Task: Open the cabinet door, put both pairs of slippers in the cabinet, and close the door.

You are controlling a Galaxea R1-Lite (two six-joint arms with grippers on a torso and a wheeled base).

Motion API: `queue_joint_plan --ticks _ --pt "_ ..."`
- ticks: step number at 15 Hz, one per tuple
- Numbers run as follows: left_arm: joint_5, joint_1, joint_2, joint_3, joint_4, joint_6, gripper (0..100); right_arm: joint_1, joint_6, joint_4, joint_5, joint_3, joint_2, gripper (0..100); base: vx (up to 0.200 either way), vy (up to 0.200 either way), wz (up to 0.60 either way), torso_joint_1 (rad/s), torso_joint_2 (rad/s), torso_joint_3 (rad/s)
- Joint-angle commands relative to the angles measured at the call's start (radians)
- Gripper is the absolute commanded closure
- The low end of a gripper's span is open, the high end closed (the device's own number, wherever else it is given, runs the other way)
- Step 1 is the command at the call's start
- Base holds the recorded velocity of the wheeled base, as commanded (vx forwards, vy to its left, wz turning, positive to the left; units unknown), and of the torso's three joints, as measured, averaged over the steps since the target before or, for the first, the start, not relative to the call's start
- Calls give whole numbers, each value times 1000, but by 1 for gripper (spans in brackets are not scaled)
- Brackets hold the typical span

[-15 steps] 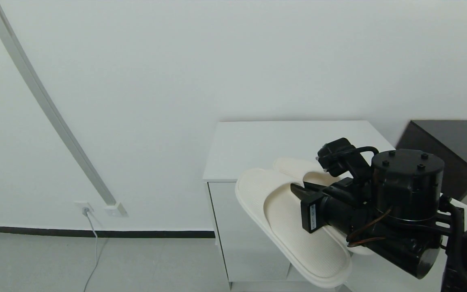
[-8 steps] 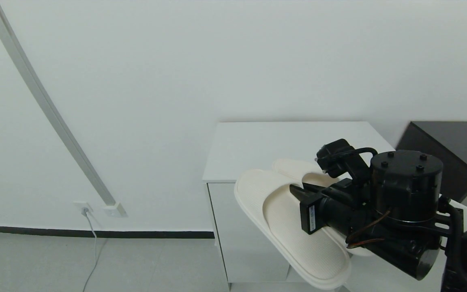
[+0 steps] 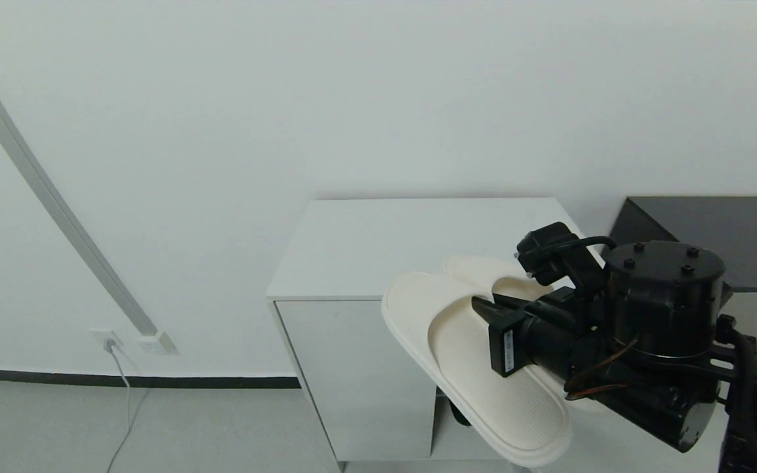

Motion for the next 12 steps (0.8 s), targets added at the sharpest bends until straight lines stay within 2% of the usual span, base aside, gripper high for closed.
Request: queue_joint_plan --ticks 1,7,12 --pt "0 0 1 0 1 0 100 2 0 0 0 2 -5 100 0 -200 0 2 -7 -2" --pt "0 0 1 0 0 0 100 4 -1 1 0 5 -9 100 0 -200 0 3 5 2" --pt "0 0 1 0 0 0 100 11 0 0 2 11 -12 100 0 0 0 0 0 0"
